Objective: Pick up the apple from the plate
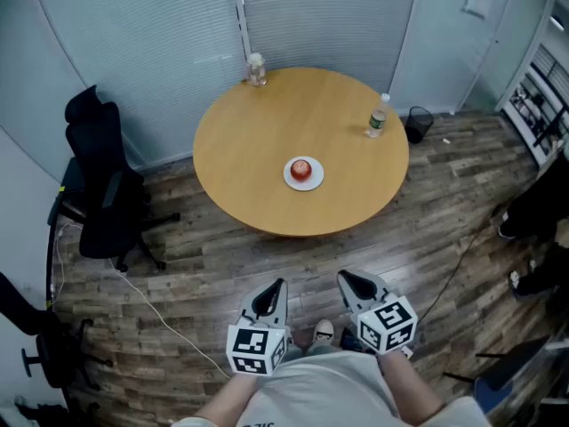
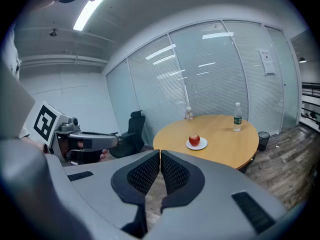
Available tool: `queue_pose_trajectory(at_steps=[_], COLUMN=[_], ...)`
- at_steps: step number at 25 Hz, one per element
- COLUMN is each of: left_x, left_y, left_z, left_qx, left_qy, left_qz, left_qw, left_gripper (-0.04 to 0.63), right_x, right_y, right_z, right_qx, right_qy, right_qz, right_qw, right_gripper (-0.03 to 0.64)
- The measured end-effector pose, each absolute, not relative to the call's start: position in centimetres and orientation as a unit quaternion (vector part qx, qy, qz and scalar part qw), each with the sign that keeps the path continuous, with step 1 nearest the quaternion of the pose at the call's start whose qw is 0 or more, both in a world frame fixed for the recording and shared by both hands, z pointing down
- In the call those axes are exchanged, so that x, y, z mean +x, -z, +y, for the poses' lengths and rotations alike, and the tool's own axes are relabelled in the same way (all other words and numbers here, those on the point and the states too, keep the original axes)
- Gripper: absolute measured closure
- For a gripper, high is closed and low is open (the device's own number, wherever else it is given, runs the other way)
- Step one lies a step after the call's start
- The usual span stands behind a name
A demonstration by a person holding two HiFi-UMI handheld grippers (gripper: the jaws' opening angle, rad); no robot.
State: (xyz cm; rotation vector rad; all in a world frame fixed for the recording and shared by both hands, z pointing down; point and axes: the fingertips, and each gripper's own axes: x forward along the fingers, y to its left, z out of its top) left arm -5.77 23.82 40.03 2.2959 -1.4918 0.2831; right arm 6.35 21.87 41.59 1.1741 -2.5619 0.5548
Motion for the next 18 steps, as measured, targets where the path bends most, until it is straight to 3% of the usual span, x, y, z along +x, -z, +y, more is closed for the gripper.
queue_pose_trajectory(at_steps=[18], left_x=[-6.38], left_y=[-39.85], left_z=[23.51], left_qx=[0.823], left_qy=[-0.103], left_qz=[-0.525], left_qw=[0.188], left_gripper=[0.592], right_x=[5.42], right_y=[-40.73], right_z=[21.57], right_qx=[0.406], right_qy=[-0.193], right_qz=[-0.886], right_qw=[0.115], right_gripper=[0.581])
